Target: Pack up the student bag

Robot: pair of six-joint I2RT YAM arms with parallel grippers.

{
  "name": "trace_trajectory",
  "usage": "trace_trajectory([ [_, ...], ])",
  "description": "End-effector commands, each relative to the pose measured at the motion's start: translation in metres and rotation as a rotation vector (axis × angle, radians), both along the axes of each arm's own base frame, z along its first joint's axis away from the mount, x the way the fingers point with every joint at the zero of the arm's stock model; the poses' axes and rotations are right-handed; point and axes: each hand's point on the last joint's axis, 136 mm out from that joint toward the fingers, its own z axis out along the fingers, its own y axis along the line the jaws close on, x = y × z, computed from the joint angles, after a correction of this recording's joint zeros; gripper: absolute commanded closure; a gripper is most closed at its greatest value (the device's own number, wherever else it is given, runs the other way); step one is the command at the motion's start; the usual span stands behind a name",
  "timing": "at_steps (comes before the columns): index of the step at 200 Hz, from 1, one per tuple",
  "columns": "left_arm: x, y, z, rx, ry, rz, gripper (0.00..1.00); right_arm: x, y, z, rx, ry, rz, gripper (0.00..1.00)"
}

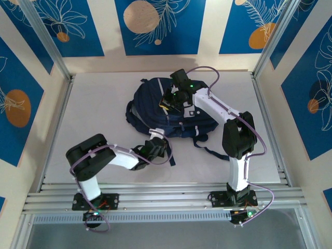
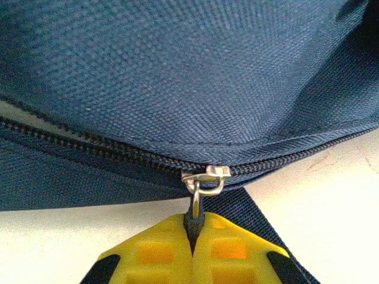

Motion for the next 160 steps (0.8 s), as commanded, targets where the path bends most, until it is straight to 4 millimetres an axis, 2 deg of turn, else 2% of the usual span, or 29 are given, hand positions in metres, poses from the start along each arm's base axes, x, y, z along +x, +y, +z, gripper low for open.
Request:
trace_trajectory([
  [1, -0.002, 0.015, -0.003, 0.009, 0.027, 0.013, 1.0, -0.001, -0.032, 0.01, -0.112, -0.019, -0.048, 1.0],
  [94, 0.003, 0.05, 0.008, 0.015, 0.033, 0.082, 1.0, -0.004, -0.04, 0.007, -0.18, -0.048, 0.014, 1.0],
  [160, 0.007, 0.072, 0.011, 0.005, 0.046, 0.131, 1.0, -0.015, -0.028, 0.009, -0.282, -0.138, 0.188, 1.0],
])
